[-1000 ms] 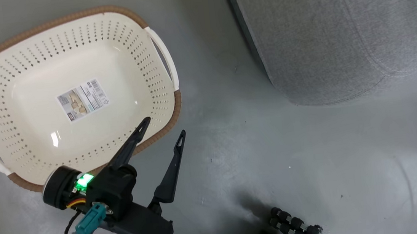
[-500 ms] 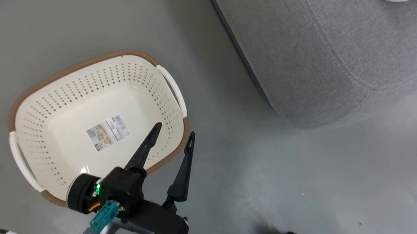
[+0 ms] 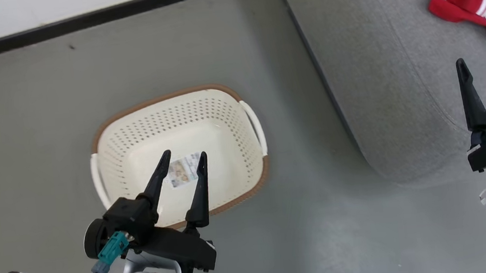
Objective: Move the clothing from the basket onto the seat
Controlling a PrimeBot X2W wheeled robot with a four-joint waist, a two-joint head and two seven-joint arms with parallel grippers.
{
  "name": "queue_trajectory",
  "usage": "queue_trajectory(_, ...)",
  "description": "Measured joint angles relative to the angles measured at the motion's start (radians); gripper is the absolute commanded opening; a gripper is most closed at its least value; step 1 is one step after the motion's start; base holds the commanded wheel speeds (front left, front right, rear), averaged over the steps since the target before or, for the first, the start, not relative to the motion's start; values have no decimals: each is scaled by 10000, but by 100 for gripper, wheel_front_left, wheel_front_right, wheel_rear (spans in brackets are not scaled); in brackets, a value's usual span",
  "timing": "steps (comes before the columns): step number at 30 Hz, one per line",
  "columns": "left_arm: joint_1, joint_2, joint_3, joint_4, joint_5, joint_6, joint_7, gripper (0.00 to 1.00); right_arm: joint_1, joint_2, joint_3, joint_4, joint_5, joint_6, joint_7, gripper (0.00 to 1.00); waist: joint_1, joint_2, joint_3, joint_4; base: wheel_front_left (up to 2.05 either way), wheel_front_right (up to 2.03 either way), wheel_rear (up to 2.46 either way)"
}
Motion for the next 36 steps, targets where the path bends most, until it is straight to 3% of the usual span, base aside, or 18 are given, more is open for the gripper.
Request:
queue_trajectory(10, 0, -466, 359, 1361, -261, 77, -855, 100, 890, 219, 299, -219, 125, 0, 0, 100, 0, 0, -987, 1410, 0, 0, 0)
queue_trajectory(21, 30, -474, 813, 2592, -257, 163, -1348, 100, 1790, 807, 495, 0, 318, 0, 2, 100, 1, 0, -1957, 2912, 0, 0, 0)
queue_trajectory(36, 602, -247, 1162, 3196, -253, 159, -1549, 100, 2013, 1267, 738, 134, 153, 0, 2, 100, 1, 0, -3060, 3822, 0, 0, 0)
